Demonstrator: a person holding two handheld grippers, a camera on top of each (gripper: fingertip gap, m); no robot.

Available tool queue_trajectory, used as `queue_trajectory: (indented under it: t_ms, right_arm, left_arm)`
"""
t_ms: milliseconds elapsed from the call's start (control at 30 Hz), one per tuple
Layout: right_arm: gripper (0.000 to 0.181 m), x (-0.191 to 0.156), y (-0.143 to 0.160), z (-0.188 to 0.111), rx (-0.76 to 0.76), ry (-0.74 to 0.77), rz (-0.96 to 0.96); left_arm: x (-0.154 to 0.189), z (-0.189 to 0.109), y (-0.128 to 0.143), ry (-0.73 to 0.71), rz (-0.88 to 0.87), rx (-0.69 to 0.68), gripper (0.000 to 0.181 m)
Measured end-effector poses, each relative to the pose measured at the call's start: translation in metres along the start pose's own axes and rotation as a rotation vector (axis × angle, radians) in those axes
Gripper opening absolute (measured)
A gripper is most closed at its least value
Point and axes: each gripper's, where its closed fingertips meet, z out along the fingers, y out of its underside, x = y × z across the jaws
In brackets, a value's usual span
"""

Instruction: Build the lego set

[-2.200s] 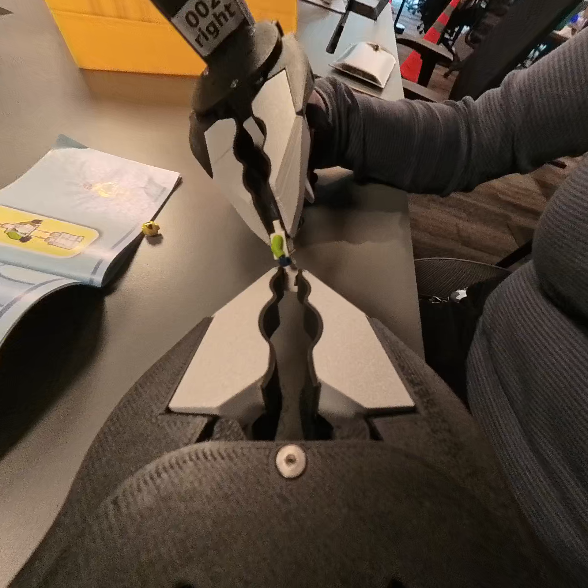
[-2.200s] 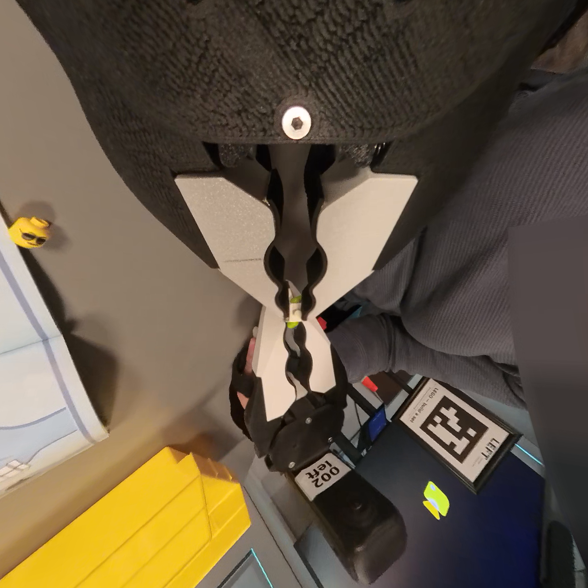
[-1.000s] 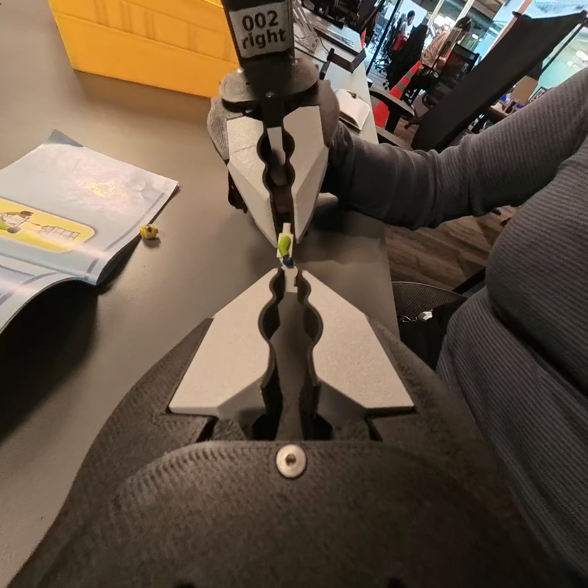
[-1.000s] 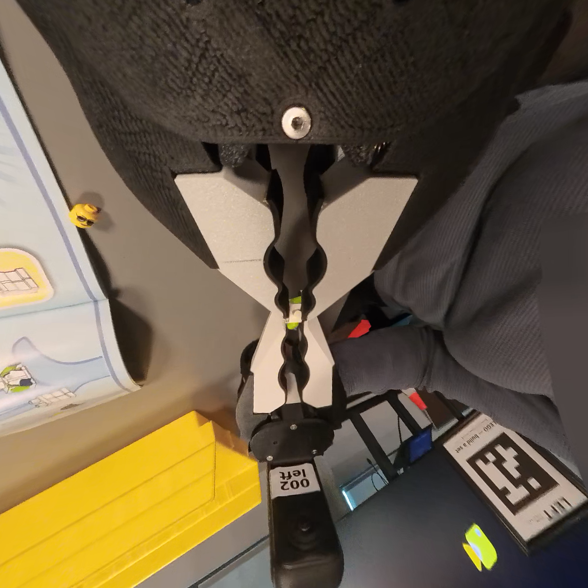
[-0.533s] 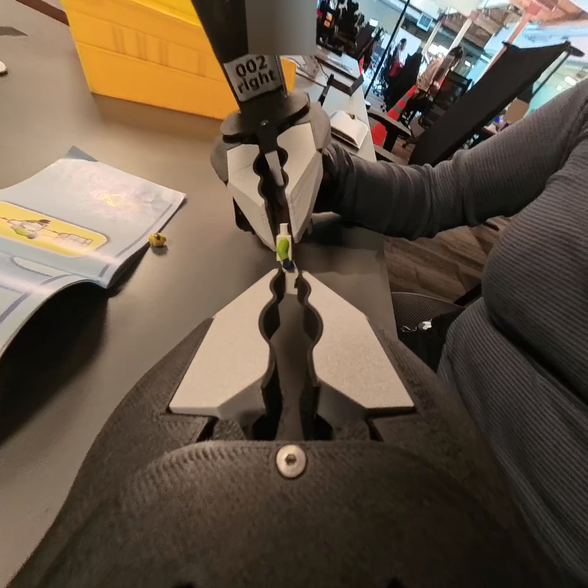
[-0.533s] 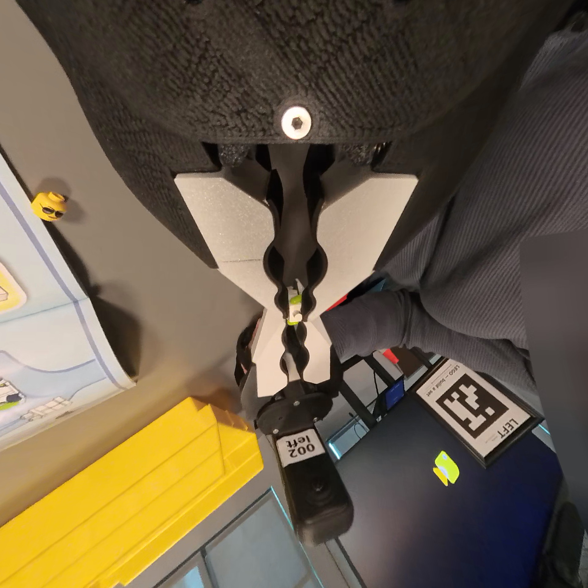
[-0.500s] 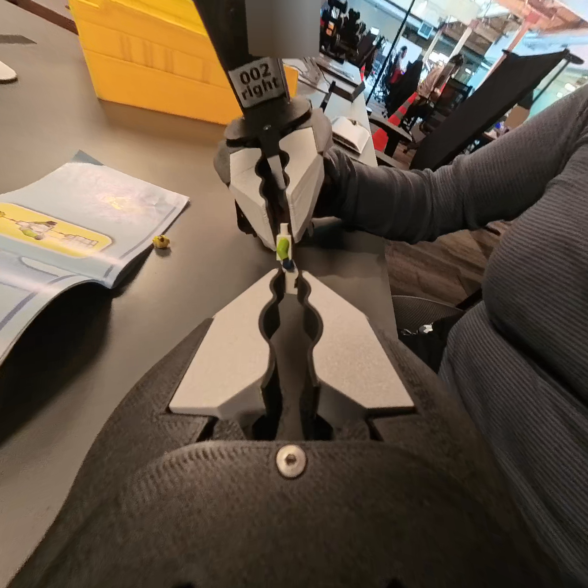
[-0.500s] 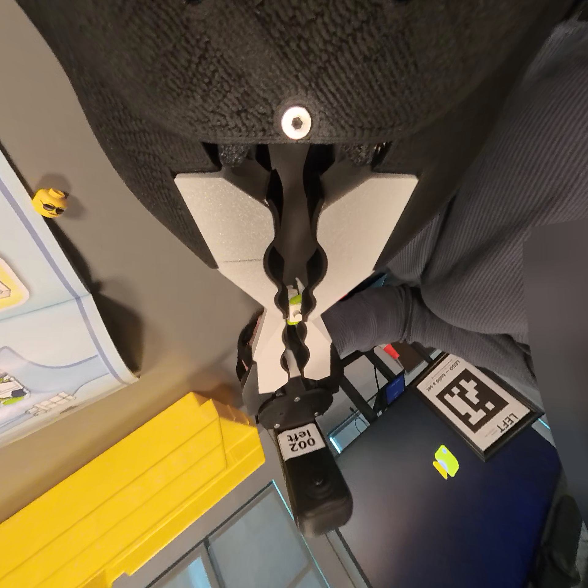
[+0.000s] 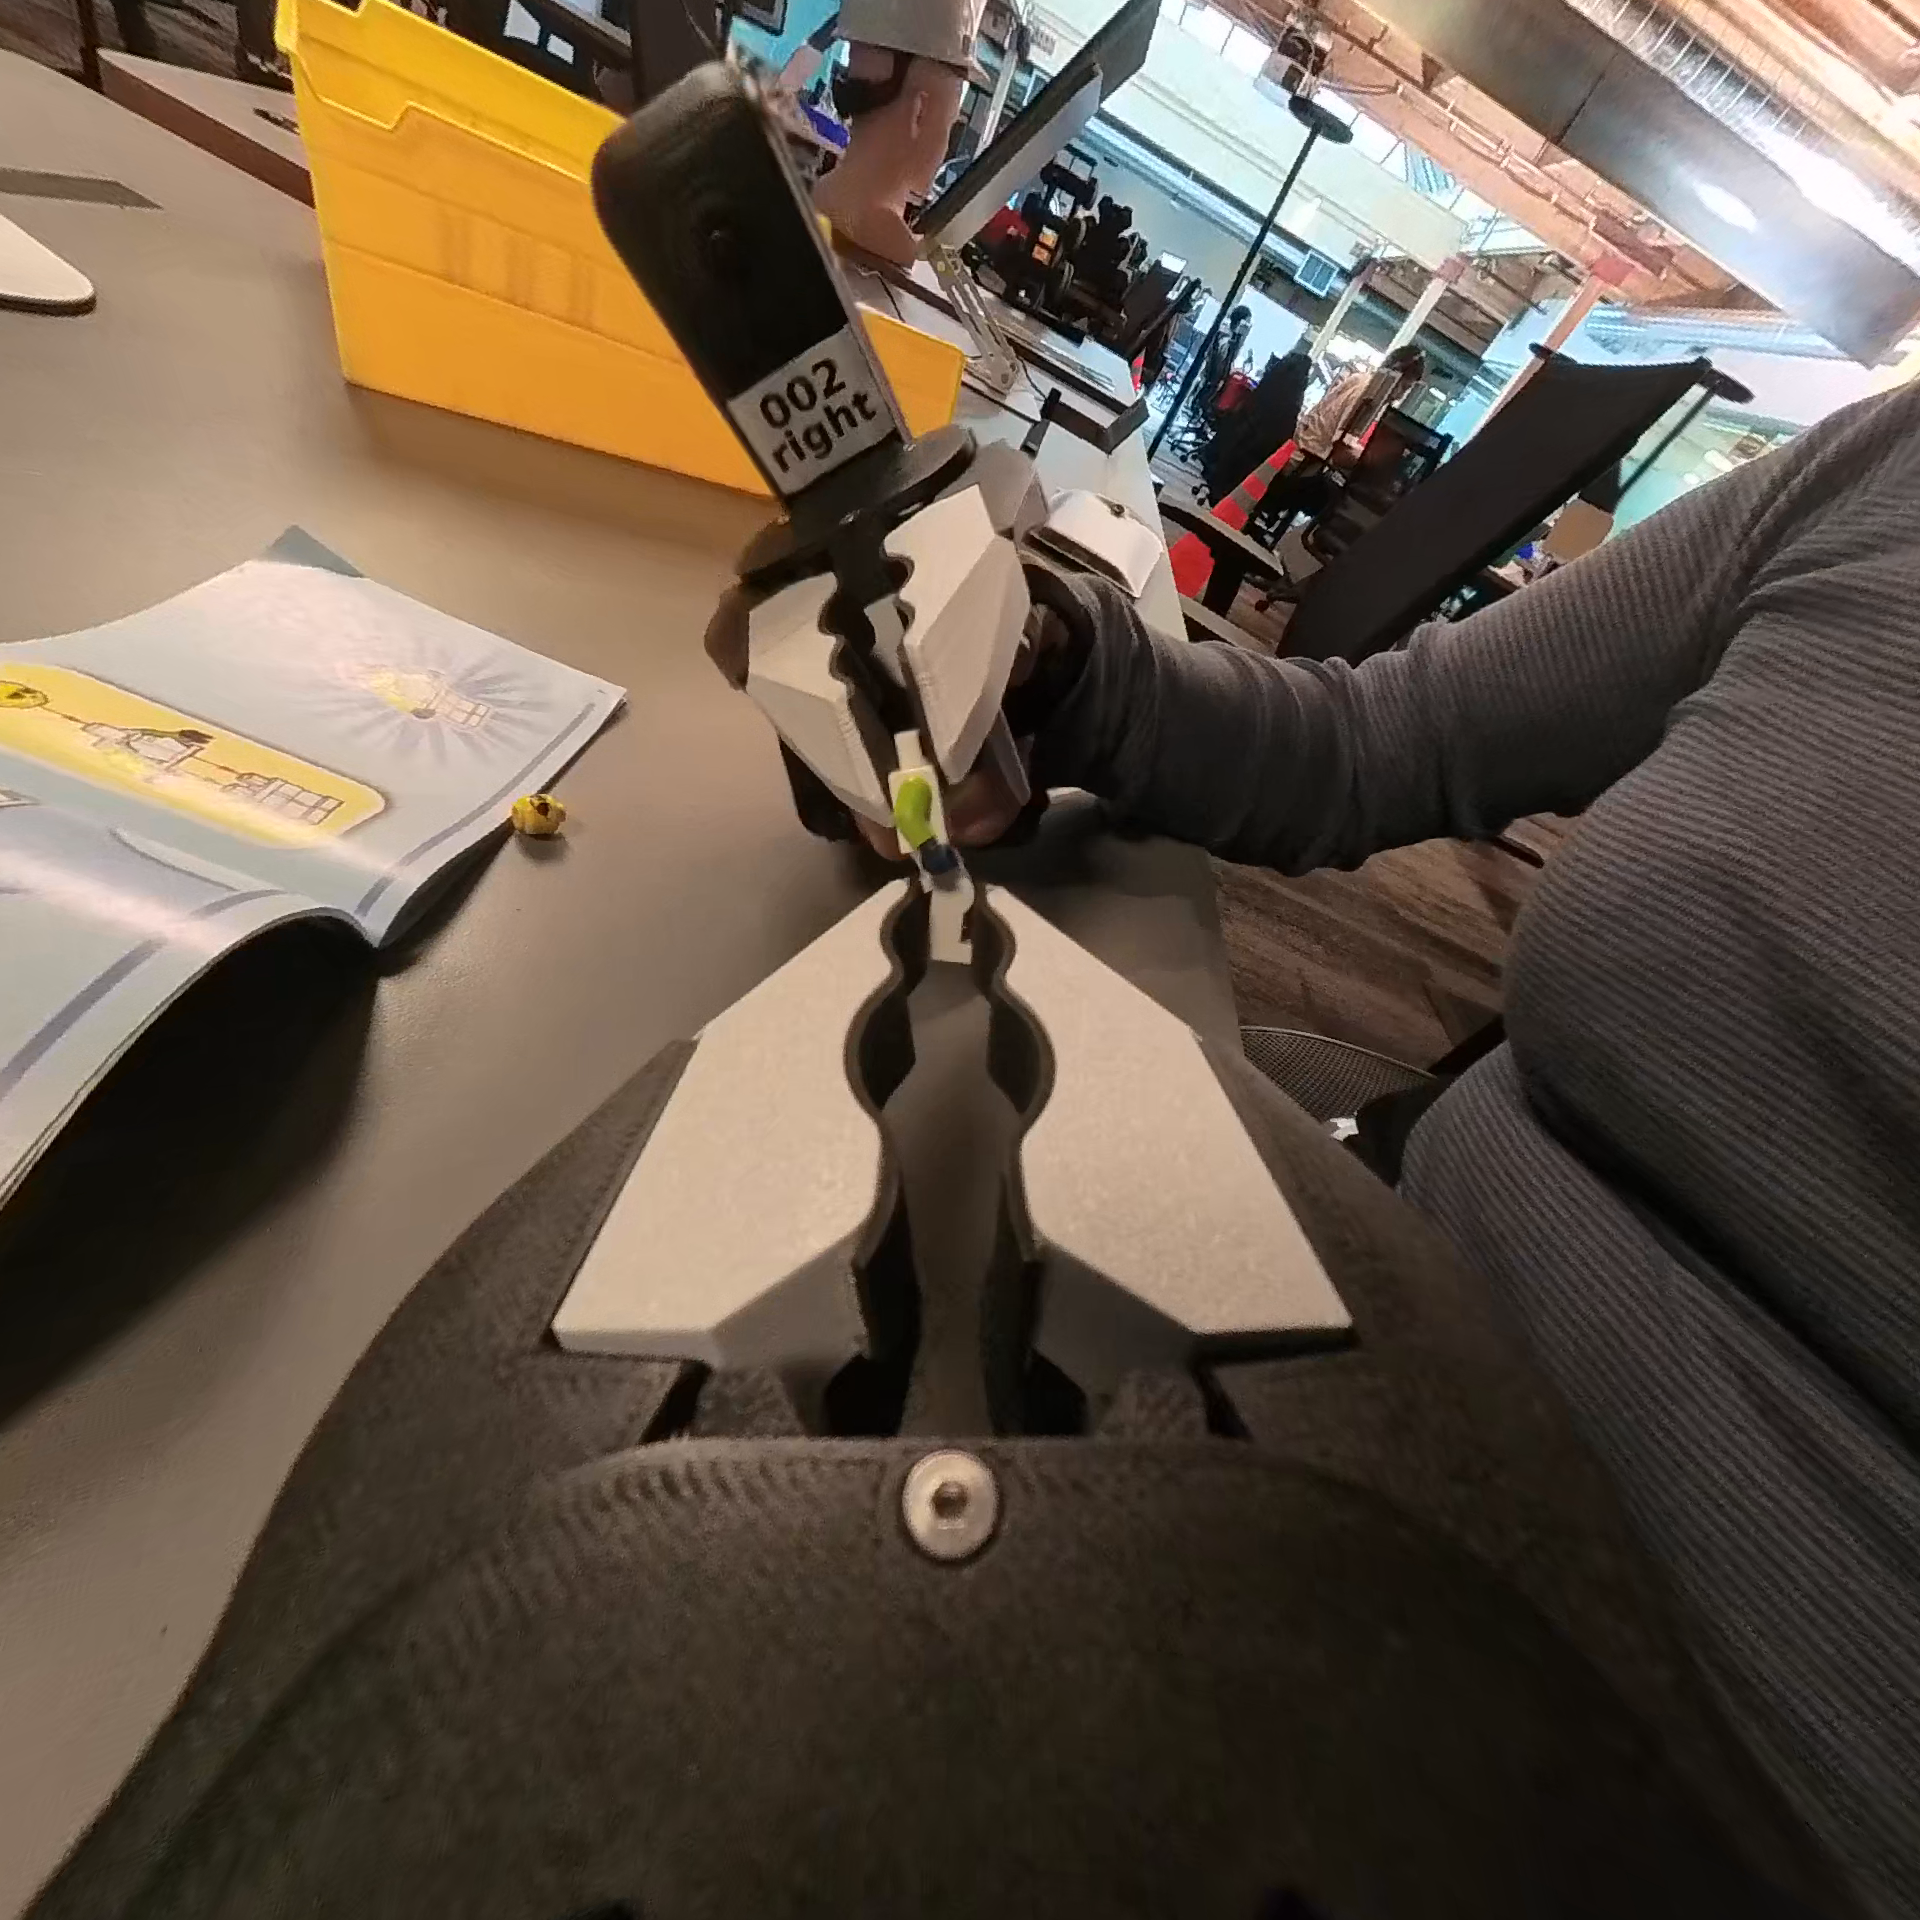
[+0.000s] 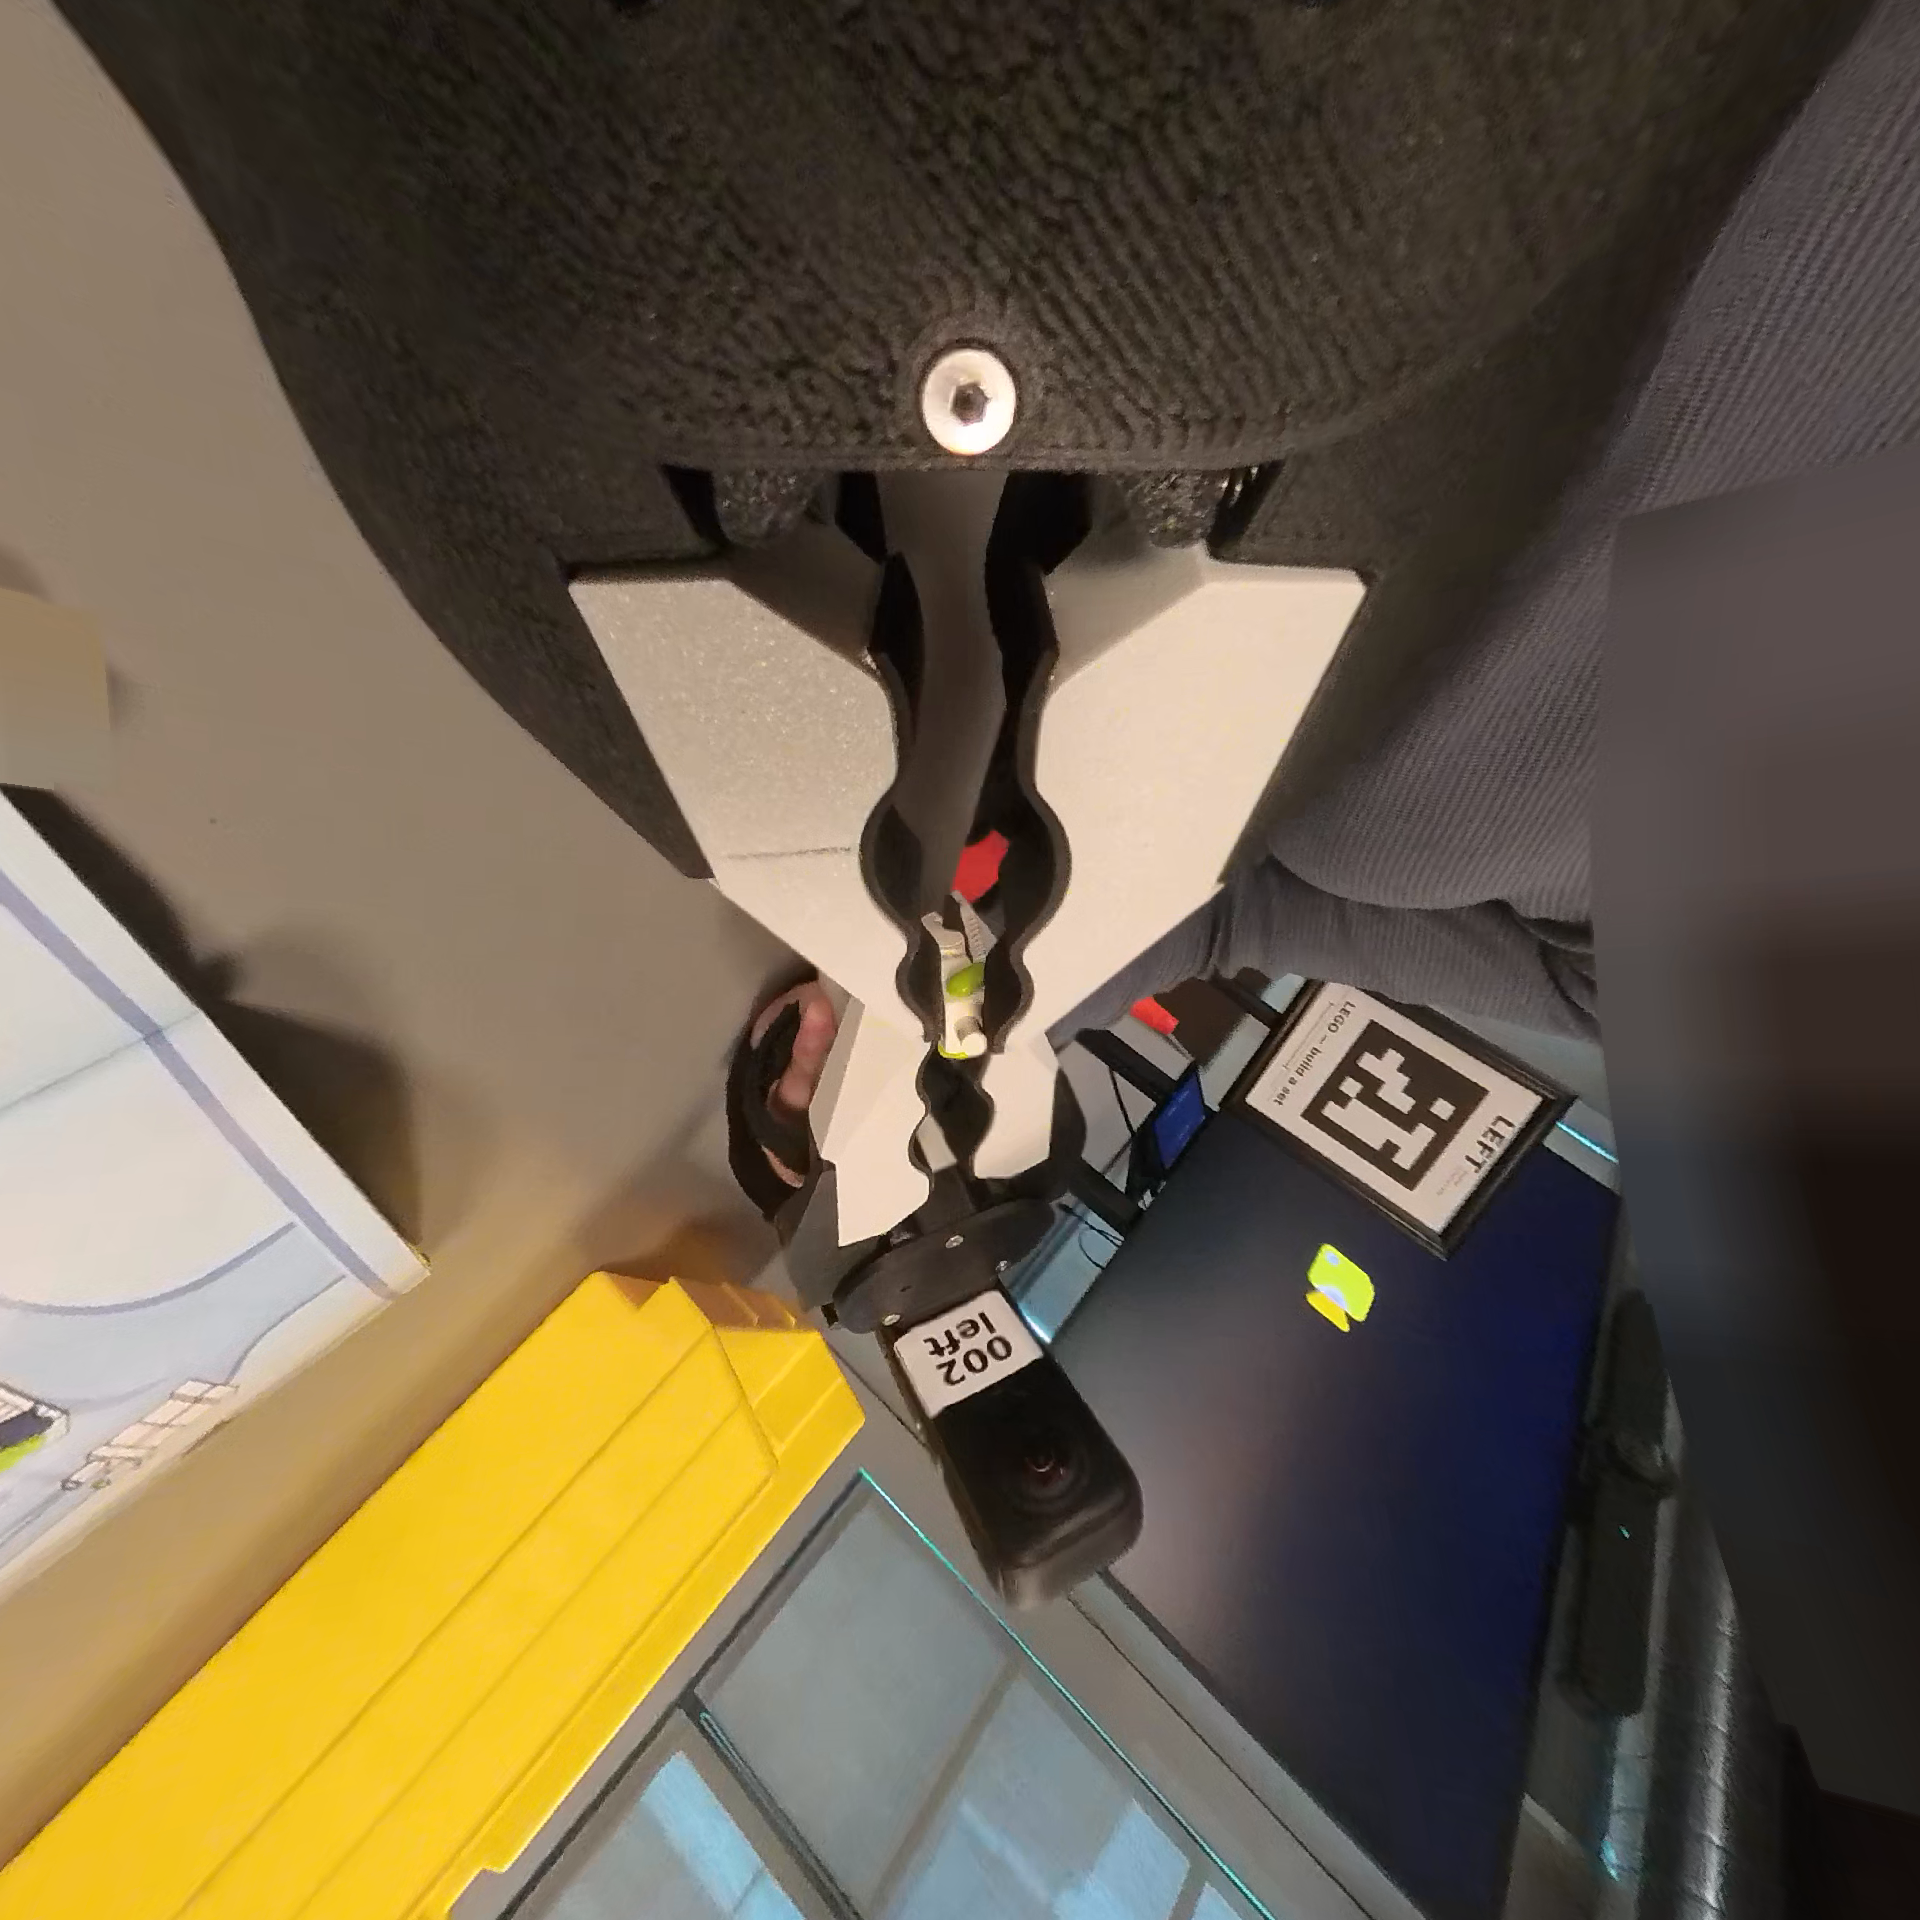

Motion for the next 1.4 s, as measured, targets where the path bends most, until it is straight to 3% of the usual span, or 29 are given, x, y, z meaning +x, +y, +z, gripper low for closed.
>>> queue_trajectory:
  t_ms: [167,433,700,867,1100,1167,1267,1400]
  right_arm:
    - [0.006,-0.002,-0.003,0.002,0.035,-0.053,0.109]
    - [0.007,-0.004,-0.002,0.004,0.006,0.031,-0.127]
    - [0.006,-0.007,0.001,0.006,0.033,-0.129,0.211]
    - [0.006,-0.003,0.002,0.006,0.015,-0.032,0.058]
    - [0.006,-0.002,-0.005,0.005,0.054,-0.016,0.000]
    - [0.021,-0.003,-0.013,0.001,0.080,0.001,-0.112]
    - [0.042,-0.004,-0.055,-0.030,0.311,0.121,-0.360]
    - [0.046,0.004,-0.108,-0.119,0.633,0.628,-0.791]
  left_arm:
    - [0.001,-0.002,-0.002,0.008,0.002,0.021,0.003]
    - [0.003,-0.005,-0.005,0.028,-0.002,0.043,0.002]
    - [0.008,-0.004,-0.005,0.053,0.021,0.042,0.003]
    - [0.006,-0.003,-0.002,0.034,-0.001,0.028,0.003]
    - [0.002,-0.003,-0.005,0.007,-0.002,0.047,0.004]
    - [0.000,-0.003,-0.009,-0.013,0.002,0.077,0.005]
    - [-0.007,-0.008,-0.023,-0.085,0.037,0.184,0.005]
    - [-0.031,-0.027,-0.048,-0.303,0.141,0.365,0.005]
